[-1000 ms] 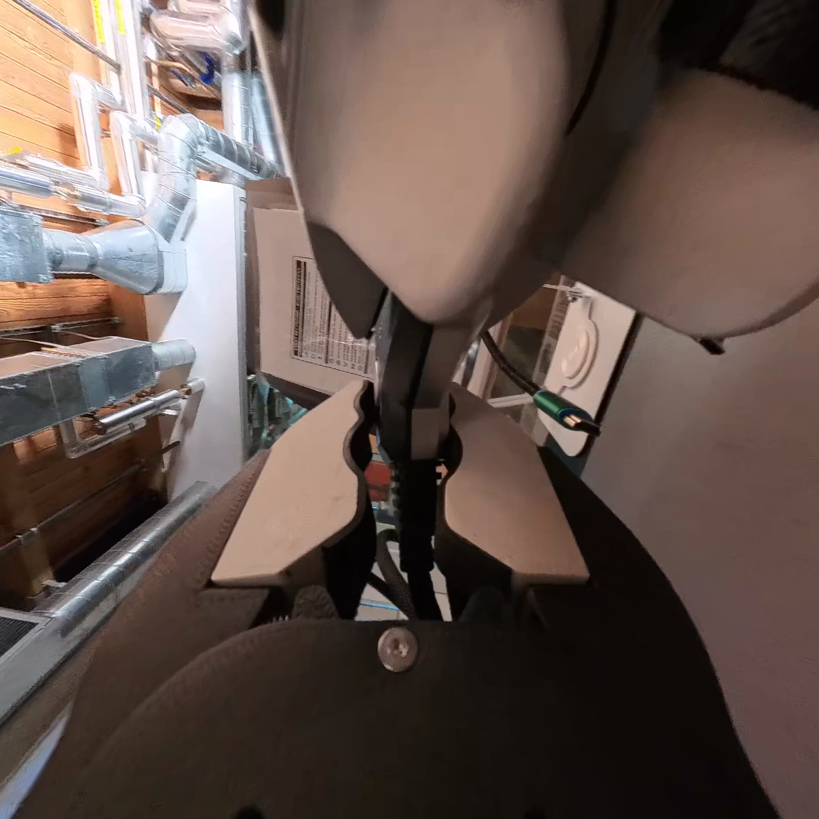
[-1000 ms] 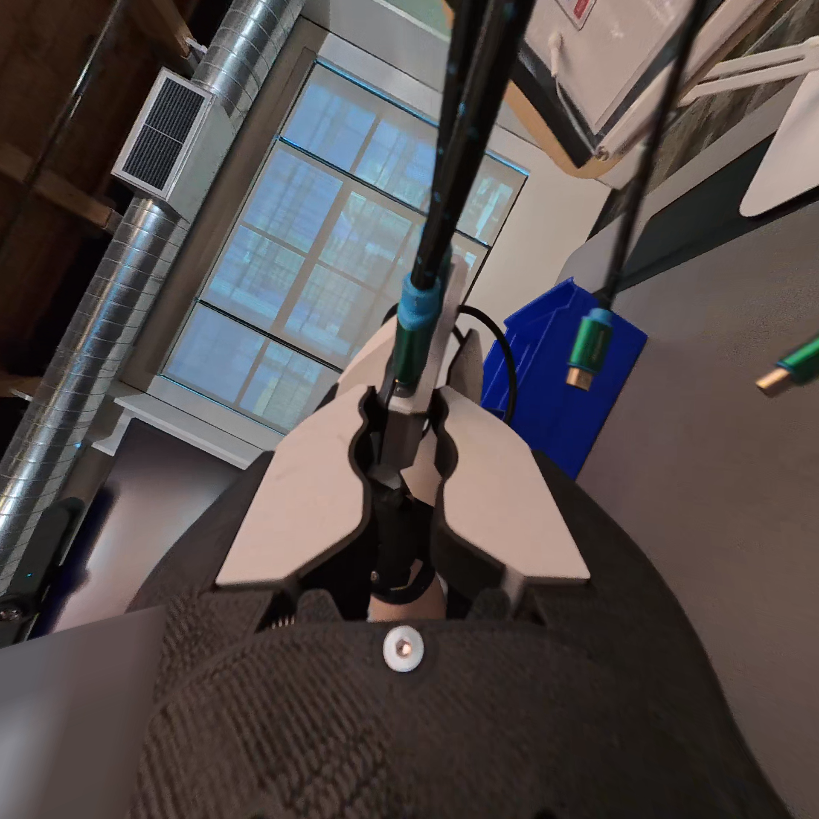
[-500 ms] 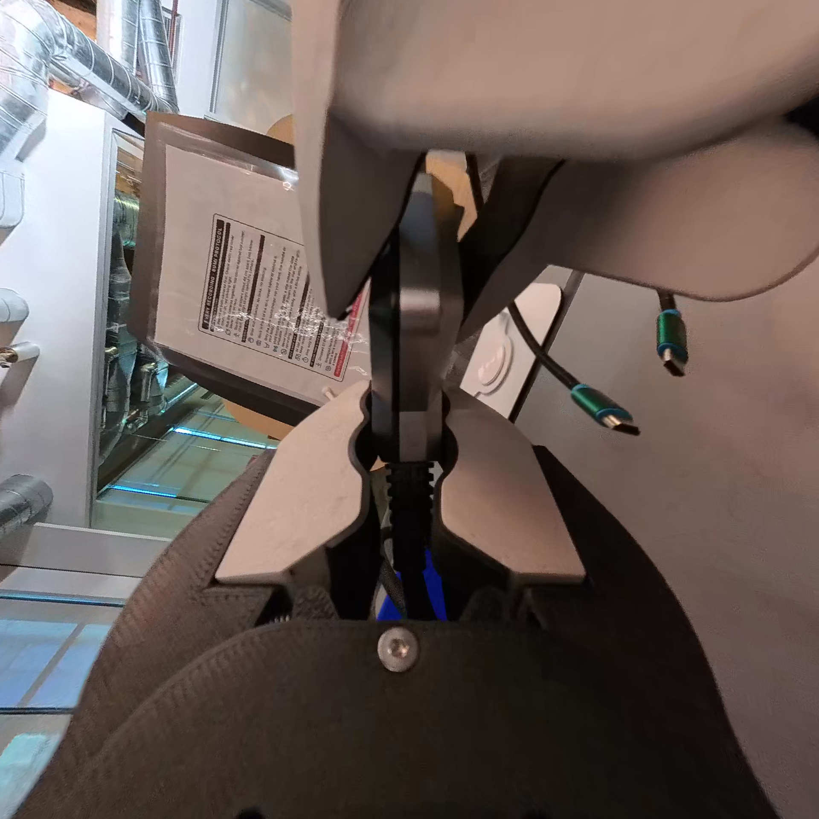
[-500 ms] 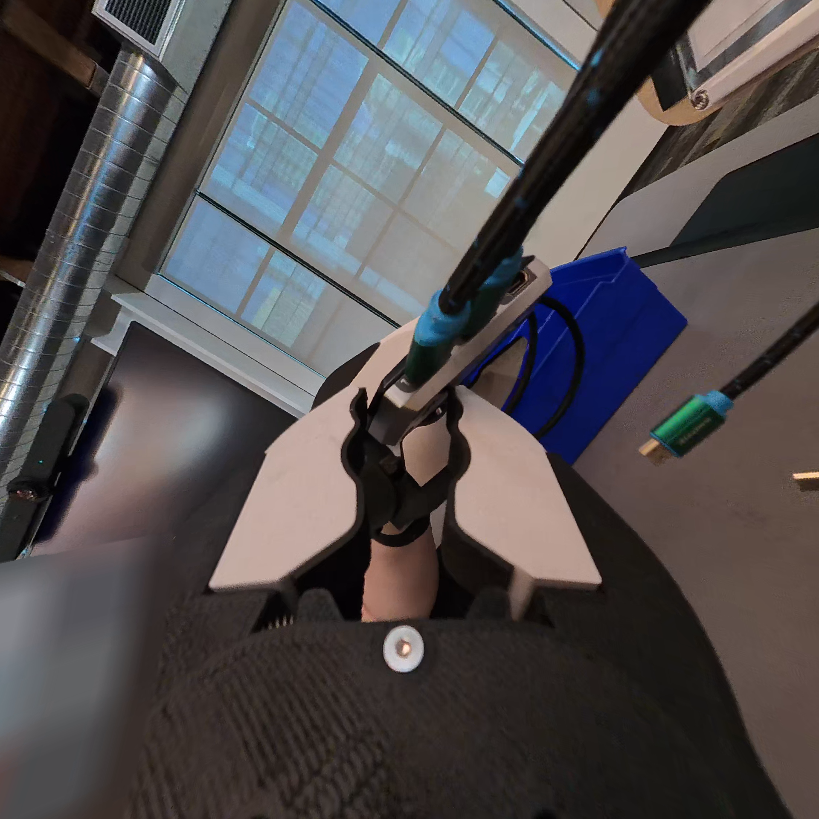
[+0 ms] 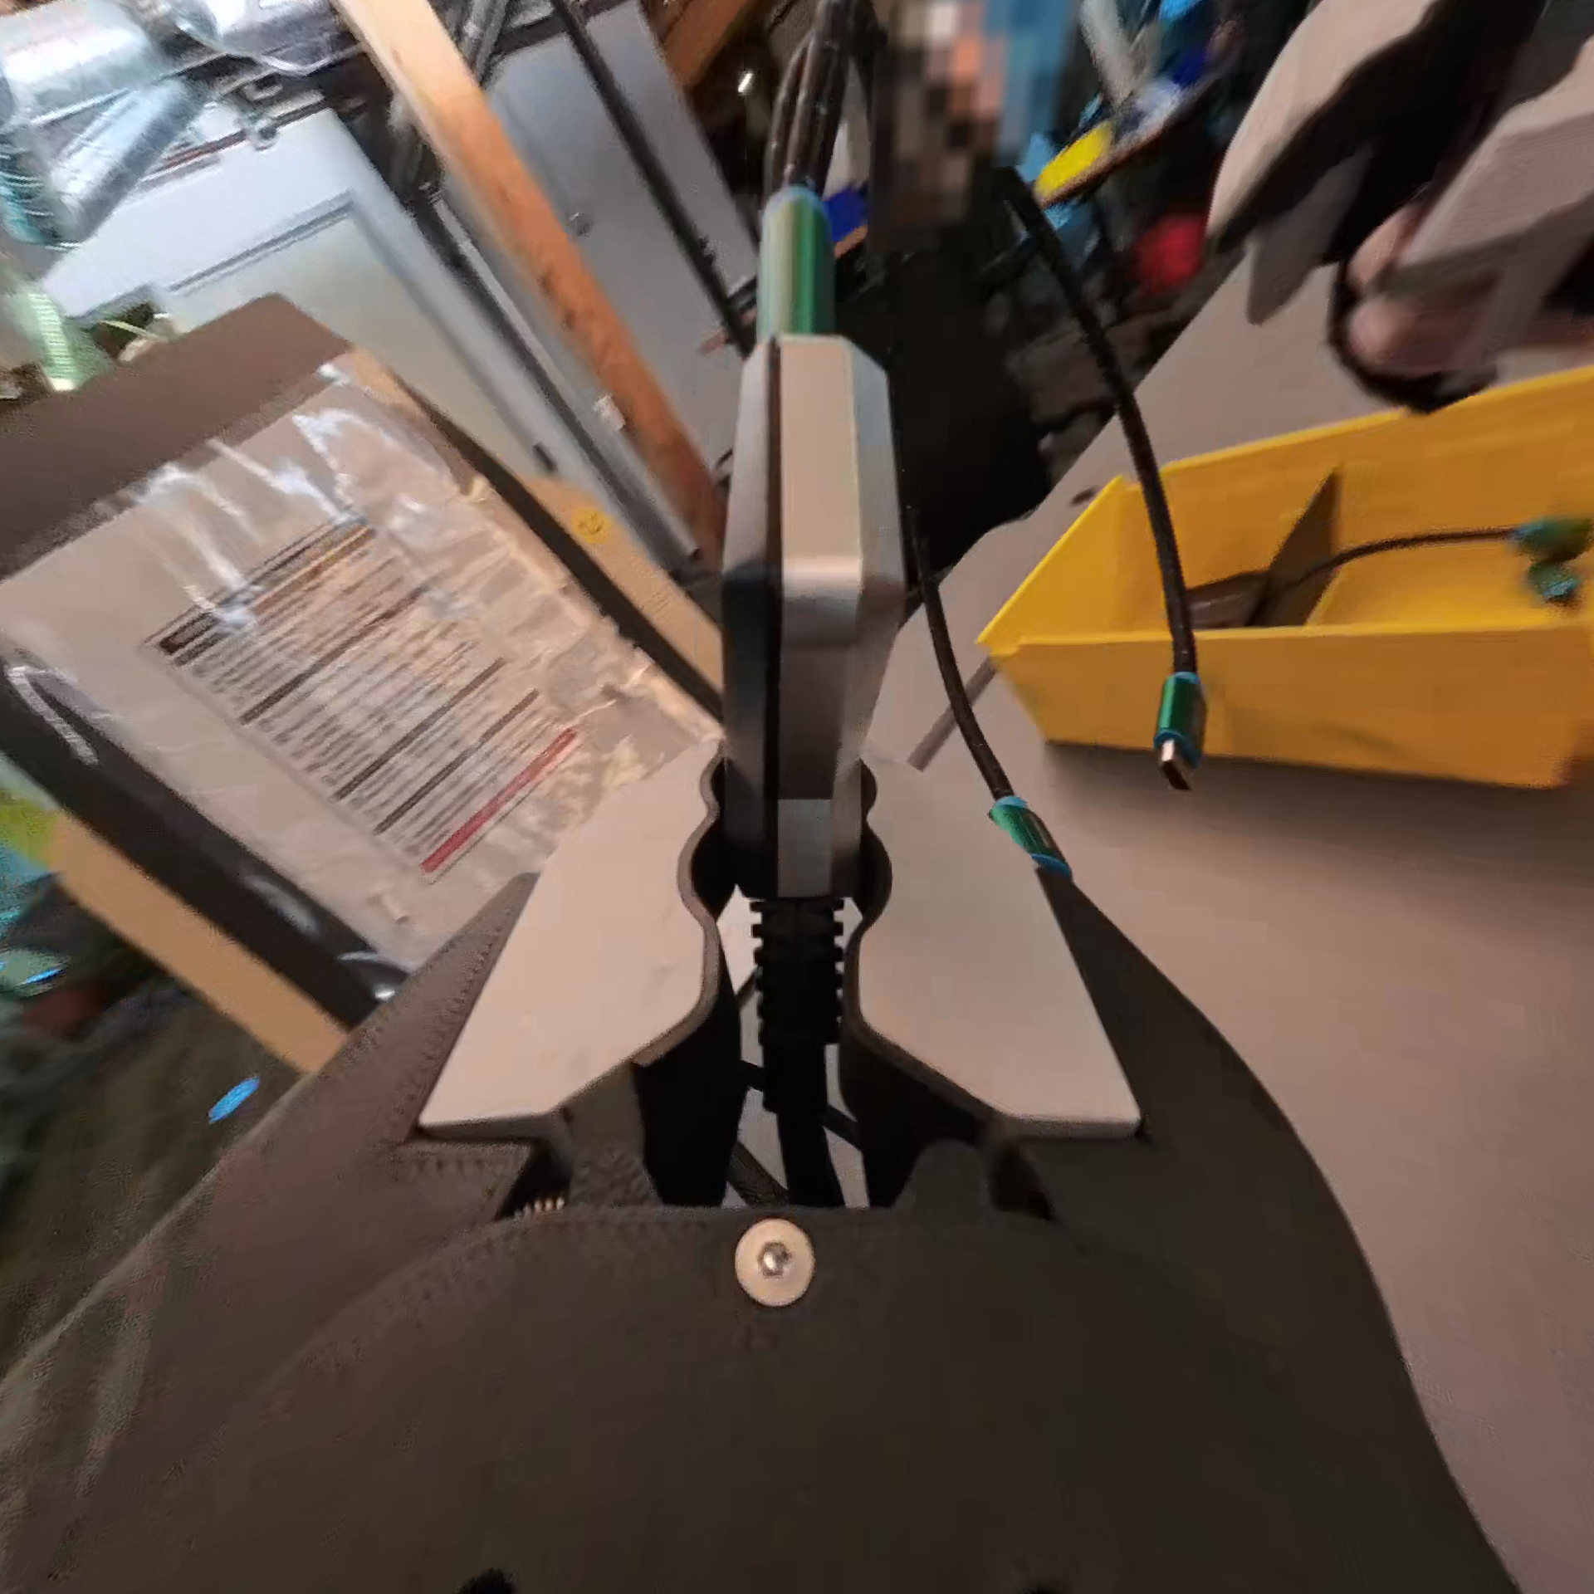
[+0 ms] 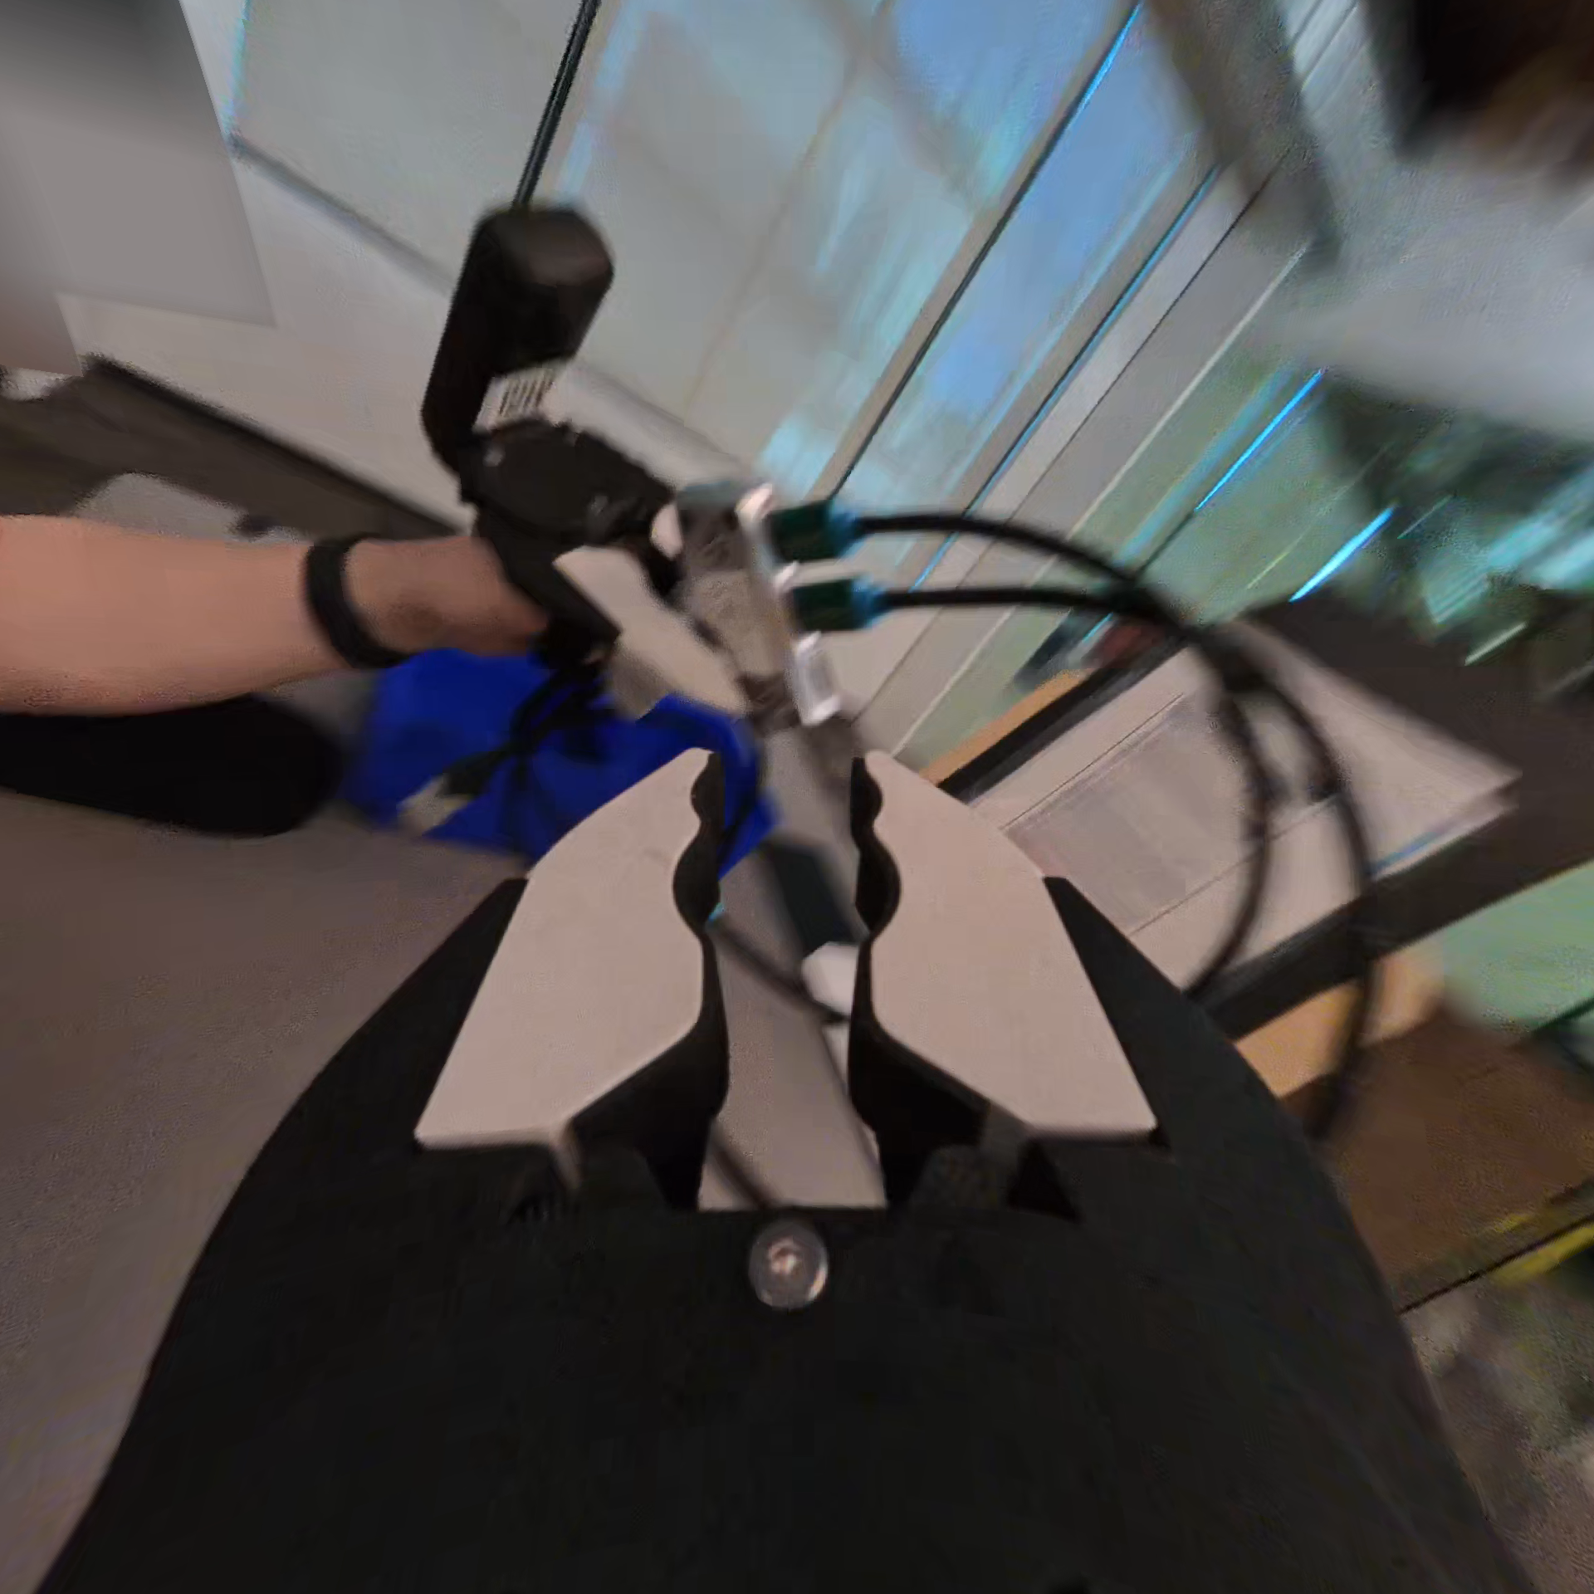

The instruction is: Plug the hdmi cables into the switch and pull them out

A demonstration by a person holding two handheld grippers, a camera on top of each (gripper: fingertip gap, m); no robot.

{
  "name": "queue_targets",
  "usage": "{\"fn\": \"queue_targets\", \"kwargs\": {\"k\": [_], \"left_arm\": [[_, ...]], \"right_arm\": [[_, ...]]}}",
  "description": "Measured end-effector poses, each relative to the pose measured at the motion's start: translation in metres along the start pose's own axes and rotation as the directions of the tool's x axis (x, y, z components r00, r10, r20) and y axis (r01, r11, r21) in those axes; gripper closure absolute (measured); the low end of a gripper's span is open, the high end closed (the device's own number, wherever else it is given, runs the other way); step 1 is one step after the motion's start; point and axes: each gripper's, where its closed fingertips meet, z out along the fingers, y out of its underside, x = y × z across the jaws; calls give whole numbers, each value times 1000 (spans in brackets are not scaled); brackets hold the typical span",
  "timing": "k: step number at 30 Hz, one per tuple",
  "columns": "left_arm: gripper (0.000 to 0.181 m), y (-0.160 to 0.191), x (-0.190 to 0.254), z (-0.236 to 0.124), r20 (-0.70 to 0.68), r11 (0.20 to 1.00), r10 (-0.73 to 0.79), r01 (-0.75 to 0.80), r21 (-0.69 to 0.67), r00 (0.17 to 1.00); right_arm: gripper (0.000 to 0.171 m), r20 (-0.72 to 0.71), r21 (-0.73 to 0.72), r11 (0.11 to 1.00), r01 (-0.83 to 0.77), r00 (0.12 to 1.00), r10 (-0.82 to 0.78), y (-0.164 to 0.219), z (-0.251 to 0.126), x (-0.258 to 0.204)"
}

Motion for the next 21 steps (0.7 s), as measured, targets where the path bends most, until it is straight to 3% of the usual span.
{"fn": "queue_targets", "kwargs": {"k": [1,3,6,8,10,13,17,21], "left_arm": [[159,-6,5,-3,-50,999,-34,35,35,998],[159,-16,12,-7,-136,990,-98,111,88,986],[159,-29,19,-11,-219,970,-167,200,137,961],[159,-37,22,-15,-247,961,-162,210,182,955],[159,-40,25,-18,-244,963,-109,164,215,964],[159,-44,34,-25,-266,960,-24,96,262,964],[159,-43,42,-30,-272,962,70,7,273,960],[159,-40,70,-31,-387,960,148,-37,278,910]], "right_arm": [[144,-76,104,992,67,995,-59,-15,-16,9],[150,-73,313,950,-20,996,45,-45,-44,17],[149,174,416,847,-331,943,284,-80,-50,7],[138,179,344,865,-367,929,323,-82,-28,-4],[120,83,174,920,-352,936,342,-67,3,-12],[112,-49,-101,964,-246,969,243,-29,38,-25],[106,-75,-142,965,-221,974,212,-12,62,-33],[109,-52,-233,972,11,998,-24,-3,68,-44]]}}
